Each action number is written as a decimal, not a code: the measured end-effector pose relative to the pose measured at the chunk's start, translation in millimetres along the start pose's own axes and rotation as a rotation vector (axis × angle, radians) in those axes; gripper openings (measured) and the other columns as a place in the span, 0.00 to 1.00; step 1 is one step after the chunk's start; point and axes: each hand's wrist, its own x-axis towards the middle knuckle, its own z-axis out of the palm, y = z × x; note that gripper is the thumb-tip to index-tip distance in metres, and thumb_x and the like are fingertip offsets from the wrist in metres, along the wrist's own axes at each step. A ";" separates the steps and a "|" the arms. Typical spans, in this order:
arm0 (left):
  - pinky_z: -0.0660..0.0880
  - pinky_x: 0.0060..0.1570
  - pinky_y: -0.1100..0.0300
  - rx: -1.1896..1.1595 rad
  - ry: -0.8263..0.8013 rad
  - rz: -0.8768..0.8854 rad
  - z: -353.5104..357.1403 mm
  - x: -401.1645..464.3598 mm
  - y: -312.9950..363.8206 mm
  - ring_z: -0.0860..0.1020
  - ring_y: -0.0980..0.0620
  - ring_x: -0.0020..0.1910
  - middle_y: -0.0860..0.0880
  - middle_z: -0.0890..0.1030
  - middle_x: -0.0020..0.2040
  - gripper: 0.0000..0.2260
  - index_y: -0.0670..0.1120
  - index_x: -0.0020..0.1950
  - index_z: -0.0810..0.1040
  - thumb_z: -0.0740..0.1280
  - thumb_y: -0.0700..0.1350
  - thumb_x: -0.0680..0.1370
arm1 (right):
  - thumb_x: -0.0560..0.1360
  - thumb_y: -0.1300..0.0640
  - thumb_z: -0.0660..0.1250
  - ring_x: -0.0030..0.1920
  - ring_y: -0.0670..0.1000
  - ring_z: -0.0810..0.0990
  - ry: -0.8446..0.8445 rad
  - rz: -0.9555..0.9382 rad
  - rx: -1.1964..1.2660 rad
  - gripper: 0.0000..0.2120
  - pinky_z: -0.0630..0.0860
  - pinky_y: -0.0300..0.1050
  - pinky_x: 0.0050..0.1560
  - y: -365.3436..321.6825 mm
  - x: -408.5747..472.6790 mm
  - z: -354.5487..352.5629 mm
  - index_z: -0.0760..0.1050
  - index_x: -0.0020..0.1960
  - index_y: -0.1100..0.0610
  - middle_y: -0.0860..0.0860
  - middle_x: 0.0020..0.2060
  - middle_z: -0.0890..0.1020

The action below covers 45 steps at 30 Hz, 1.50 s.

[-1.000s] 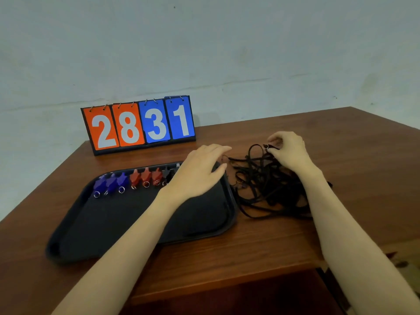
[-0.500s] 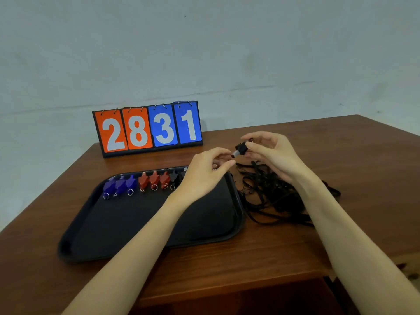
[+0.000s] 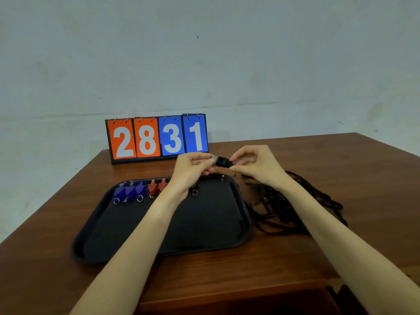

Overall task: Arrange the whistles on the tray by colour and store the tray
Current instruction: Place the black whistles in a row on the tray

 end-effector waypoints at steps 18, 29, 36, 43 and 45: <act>0.75 0.38 0.68 0.370 0.042 0.025 -22.8 17.5 -18.6 0.81 0.57 0.40 0.49 0.83 0.47 0.07 0.45 0.53 0.82 0.70 0.40 0.75 | 0.72 0.63 0.72 0.35 0.45 0.83 -0.035 0.250 0.061 0.10 0.79 0.33 0.39 13.3 11.2 53.5 0.81 0.53 0.63 0.54 0.37 0.84; 0.74 0.56 0.60 0.808 0.066 0.168 -33.7 23.0 -25.8 0.77 0.55 0.55 0.49 0.80 0.59 0.14 0.47 0.63 0.78 0.67 0.44 0.78 | 0.71 0.62 0.71 0.34 0.49 0.82 0.012 0.286 -0.452 0.04 0.82 0.45 0.43 15.7 19.8 73.5 0.83 0.39 0.60 0.53 0.33 0.83; 0.63 0.67 0.49 1.273 -0.258 0.168 -42.8 17.3 -30.8 0.65 0.47 0.69 0.51 0.70 0.71 0.22 0.50 0.70 0.72 0.62 0.36 0.77 | 0.69 0.61 0.71 0.40 0.55 0.82 0.003 0.325 -0.593 0.05 0.81 0.49 0.43 11.2 24.7 92.0 0.79 0.44 0.60 0.54 0.37 0.82; 0.58 0.69 0.46 1.248 -0.369 0.016 -46.6 16.6 -41.4 0.59 0.43 0.70 0.50 0.62 0.75 0.28 0.56 0.72 0.68 0.61 0.35 0.75 | 0.69 0.53 0.73 0.40 0.53 0.82 0.012 0.416 -0.594 0.09 0.76 0.43 0.38 9.5 24.3 102.4 0.79 0.45 0.57 0.51 0.37 0.82; 0.57 0.70 0.46 1.225 -0.375 -0.011 -43.3 15.8 -41.3 0.58 0.42 0.71 0.50 0.62 0.74 0.29 0.56 0.73 0.66 0.60 0.35 0.75 | 0.70 0.52 0.74 0.39 0.53 0.79 -0.001 0.424 -0.618 0.11 0.72 0.43 0.36 6.8 24.1 102.0 0.78 0.46 0.57 0.50 0.37 0.79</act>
